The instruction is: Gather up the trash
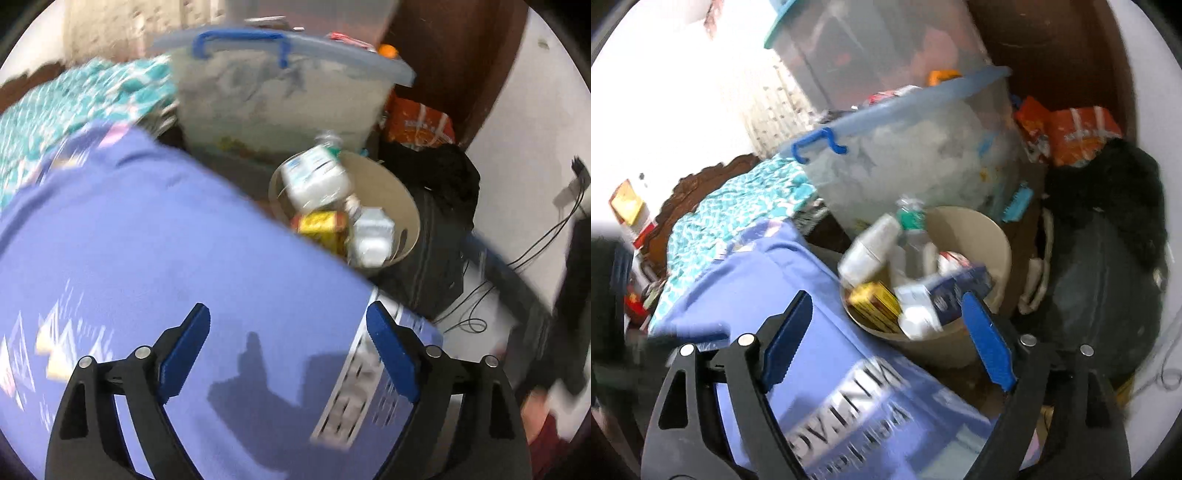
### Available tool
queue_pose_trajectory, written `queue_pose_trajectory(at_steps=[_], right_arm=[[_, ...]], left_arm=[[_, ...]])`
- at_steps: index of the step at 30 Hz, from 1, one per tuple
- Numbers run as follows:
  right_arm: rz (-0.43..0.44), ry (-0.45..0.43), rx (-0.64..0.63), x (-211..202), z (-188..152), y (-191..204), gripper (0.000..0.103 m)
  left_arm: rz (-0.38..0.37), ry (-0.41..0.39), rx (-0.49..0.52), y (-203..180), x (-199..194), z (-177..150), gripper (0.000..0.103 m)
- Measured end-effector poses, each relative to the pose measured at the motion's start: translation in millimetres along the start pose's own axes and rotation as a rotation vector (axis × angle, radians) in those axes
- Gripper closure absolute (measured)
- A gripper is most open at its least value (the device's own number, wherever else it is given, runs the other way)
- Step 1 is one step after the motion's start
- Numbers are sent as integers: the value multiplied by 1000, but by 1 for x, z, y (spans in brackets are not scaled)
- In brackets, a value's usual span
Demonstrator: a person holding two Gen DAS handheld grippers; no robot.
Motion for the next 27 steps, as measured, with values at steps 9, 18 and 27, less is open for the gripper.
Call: queue_pose_trajectory(at_steps=[9, 18, 27], right_arm=[[16, 416, 209, 147, 42, -23, 19], [69, 277, 270, 114, 45, -28, 66], [-72, 358, 369, 126, 24, -58, 32]], left_arm=[[46, -69, -147, 56, -60, -60, 20], [45, -51, -206, 81, -66, -79, 21], [13, -41, -146, 56, -57, -75, 20]])
Point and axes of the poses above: each gripper's, at about its wrist camera, not at the fingertips, and x roughly the way its jaws point, y to its left, z to its top, the point moved 1 cm from there along x, roughly the way its jaws point, and after that the axes turned 2 degrees about -z, right-handed, at the moved point
